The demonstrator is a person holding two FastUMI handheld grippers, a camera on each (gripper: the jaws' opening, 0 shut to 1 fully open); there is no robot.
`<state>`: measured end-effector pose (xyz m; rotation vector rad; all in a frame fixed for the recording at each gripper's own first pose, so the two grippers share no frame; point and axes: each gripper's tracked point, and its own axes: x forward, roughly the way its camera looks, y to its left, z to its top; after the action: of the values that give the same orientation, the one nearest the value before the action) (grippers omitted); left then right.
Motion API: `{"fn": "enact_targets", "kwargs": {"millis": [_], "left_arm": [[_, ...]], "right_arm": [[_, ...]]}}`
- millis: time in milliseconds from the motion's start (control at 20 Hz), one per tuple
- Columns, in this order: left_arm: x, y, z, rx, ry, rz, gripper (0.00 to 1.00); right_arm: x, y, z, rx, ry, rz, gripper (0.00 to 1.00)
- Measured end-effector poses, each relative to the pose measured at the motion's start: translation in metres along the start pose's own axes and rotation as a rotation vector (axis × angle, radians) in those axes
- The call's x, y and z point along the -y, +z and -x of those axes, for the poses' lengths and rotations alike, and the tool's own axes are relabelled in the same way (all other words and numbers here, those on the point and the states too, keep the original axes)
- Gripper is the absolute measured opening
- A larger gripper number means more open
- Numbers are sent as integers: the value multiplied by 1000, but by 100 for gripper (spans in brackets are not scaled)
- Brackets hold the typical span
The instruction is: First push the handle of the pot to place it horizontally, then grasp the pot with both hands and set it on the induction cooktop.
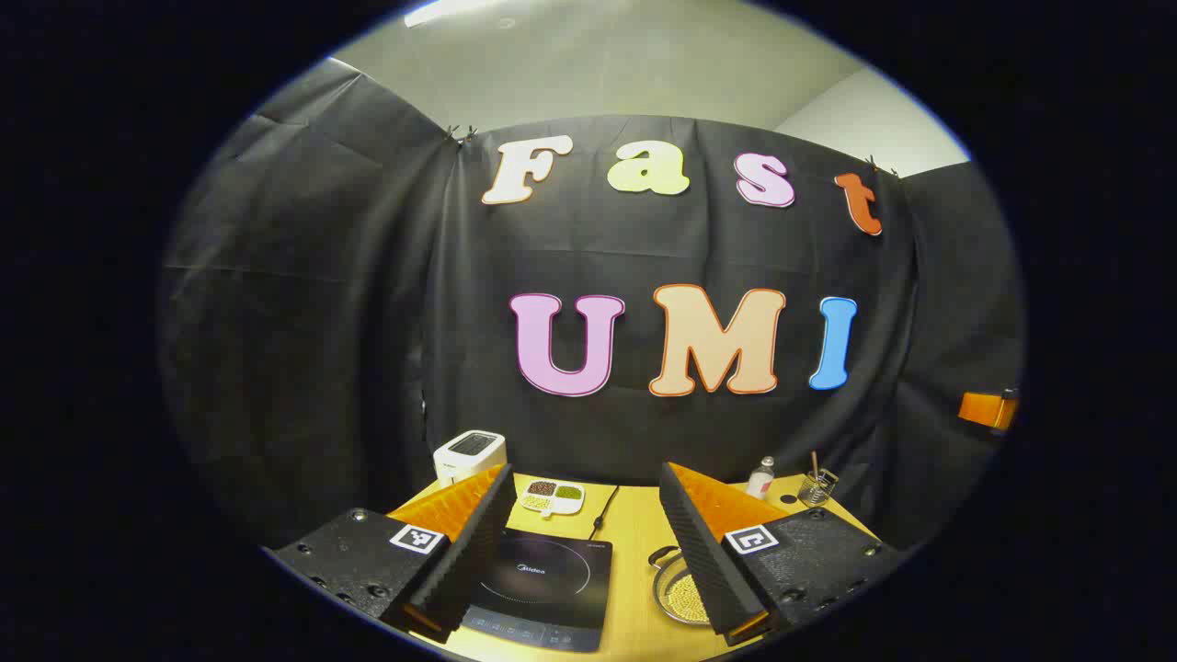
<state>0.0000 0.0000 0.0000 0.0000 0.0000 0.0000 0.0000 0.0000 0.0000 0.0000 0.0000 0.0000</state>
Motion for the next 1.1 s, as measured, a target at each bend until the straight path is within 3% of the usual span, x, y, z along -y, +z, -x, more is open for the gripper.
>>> {"fn": "enact_targets", "kwargs": {"millis": [350, 450, 800, 1000, 1100], "left_arm": [[1, -4, -1, -8, -12, -43, 95], [-4, -5, 0, -11, -6, -51, 92], [-18, -7, 6, -21, 0, -73, 92], [-17, -15, 9, -40, -20, -56, 95], [-18, -21, 11, -52, -30, -42, 92]], "right_arm": [[2, -4, 3, -15, -8, 22, 100], [4, -7, 4, -20, -10, 17, 100], [2, -16, 8, -40, -30, 50, 99], [-4, -18, 13, -45, -30, 60, 100], [-8, -21, 16, -52, -27, 54, 100]]}}
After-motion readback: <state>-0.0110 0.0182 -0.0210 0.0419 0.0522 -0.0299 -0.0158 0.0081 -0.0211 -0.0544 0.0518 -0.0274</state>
